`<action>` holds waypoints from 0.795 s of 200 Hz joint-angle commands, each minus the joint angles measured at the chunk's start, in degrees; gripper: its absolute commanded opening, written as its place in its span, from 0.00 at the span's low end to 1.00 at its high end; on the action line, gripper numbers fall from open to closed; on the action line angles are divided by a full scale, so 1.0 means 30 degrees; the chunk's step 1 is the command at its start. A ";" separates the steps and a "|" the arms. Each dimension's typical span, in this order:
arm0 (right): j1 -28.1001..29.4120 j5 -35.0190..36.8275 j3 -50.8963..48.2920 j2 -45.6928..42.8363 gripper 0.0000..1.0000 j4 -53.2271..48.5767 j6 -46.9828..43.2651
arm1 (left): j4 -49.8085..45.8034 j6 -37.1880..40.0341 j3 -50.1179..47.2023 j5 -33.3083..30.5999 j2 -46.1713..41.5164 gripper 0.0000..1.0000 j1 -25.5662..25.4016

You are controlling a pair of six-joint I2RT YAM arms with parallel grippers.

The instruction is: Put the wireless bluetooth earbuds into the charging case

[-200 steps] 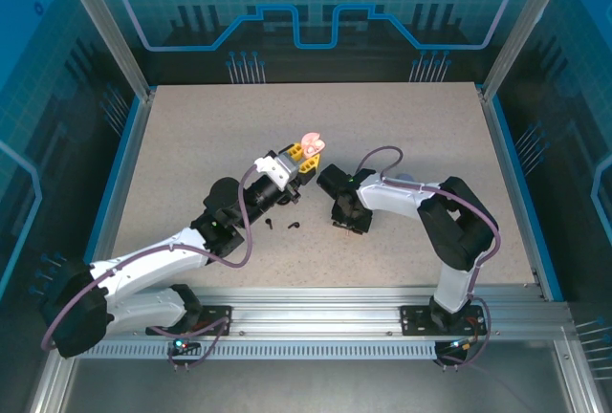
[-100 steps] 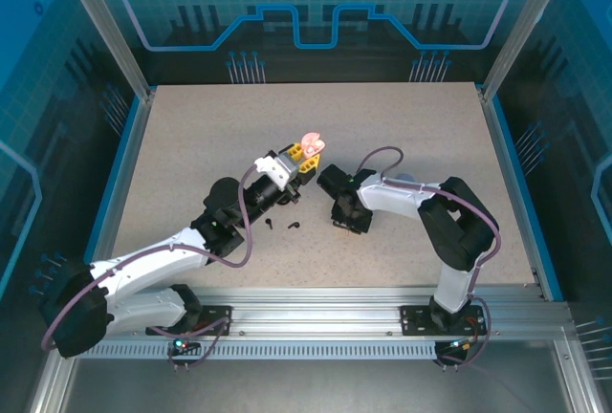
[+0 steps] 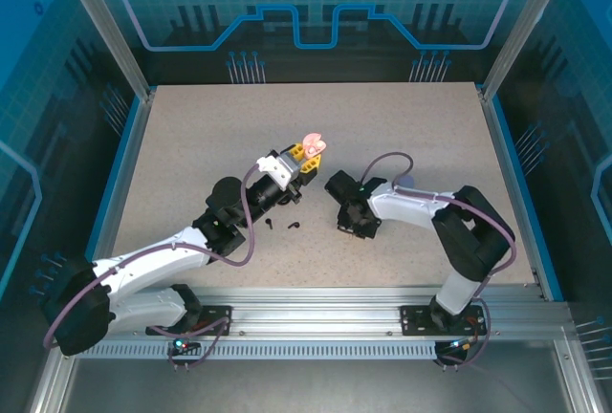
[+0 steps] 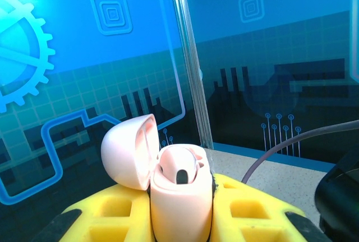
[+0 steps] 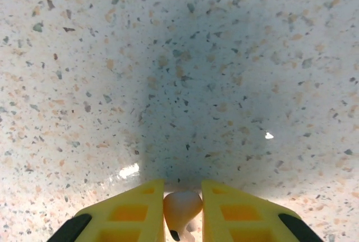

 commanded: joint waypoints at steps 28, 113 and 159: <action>-0.0799 0.1299 -0.1092 -0.3661 0.19 0.1565 -0.2226 | 0.0771 -0.0419 0.0297 0.0101 -0.0158 0.00 0.0144; -0.3996 0.0510 0.3657 -1.0190 0.19 0.0768 -0.8139 | 0.0677 -0.0771 0.0614 0.0963 -0.0261 0.00 0.0158; -0.4009 -0.1097 0.8046 -0.9924 0.19 0.1273 -1.0651 | 0.0845 -0.1183 0.0898 0.1287 0.0263 0.00 0.0154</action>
